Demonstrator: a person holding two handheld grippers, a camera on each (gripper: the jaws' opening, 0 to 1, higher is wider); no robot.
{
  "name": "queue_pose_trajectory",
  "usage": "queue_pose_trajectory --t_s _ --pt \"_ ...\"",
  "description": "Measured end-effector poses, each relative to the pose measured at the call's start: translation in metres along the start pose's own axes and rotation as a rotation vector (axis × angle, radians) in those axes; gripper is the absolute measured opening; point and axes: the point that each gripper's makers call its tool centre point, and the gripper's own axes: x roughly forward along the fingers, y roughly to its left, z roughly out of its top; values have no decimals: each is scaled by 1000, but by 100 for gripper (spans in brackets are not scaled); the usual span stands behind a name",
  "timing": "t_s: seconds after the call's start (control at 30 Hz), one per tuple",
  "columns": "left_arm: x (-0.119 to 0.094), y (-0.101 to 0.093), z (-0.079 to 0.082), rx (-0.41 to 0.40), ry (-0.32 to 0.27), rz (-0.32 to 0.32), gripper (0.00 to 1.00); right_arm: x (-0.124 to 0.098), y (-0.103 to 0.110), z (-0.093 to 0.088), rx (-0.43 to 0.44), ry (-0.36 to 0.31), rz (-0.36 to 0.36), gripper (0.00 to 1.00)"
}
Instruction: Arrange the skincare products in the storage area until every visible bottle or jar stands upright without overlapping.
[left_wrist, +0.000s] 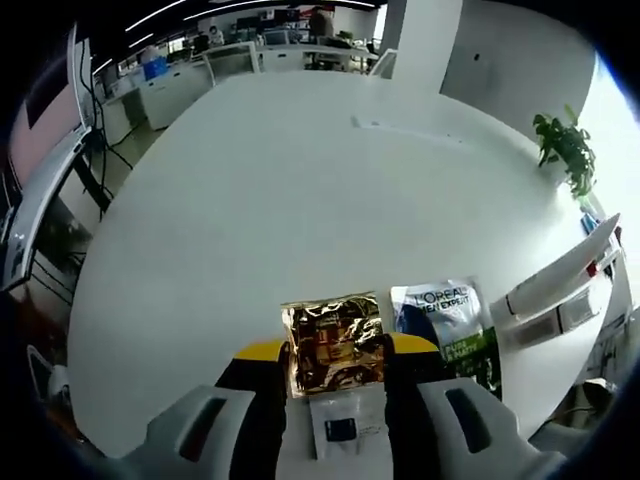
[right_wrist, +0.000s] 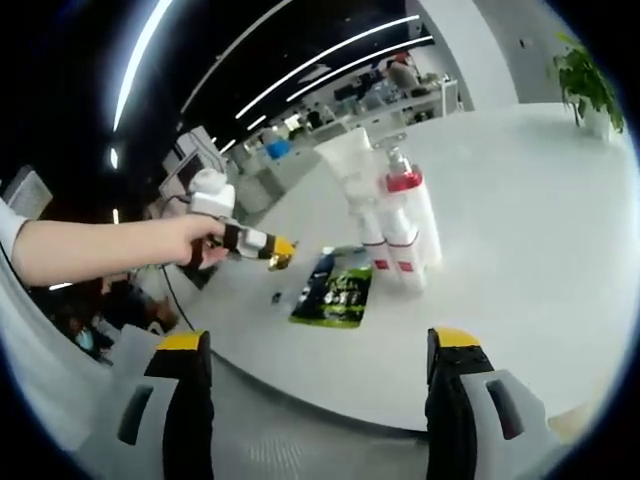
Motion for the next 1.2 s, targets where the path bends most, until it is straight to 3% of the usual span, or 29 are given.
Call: queue_pose_trajectory --t_s 0.43,0.87,1.1,1.2 --pt "15 3 -20 -13 38 -25 40 0 -4 2 11 -6 -18 88" --pt "23 -5 -9 21 37 -45 40 -1 -2 -2 -49 11 -32 98" --pt "30 -10 -6 40 50 -53 40 1 3 -8 -107 72 -23 100" --pt "32 -13 -5 50 55 -56 40 3 8 -17 -136 146 14 100"
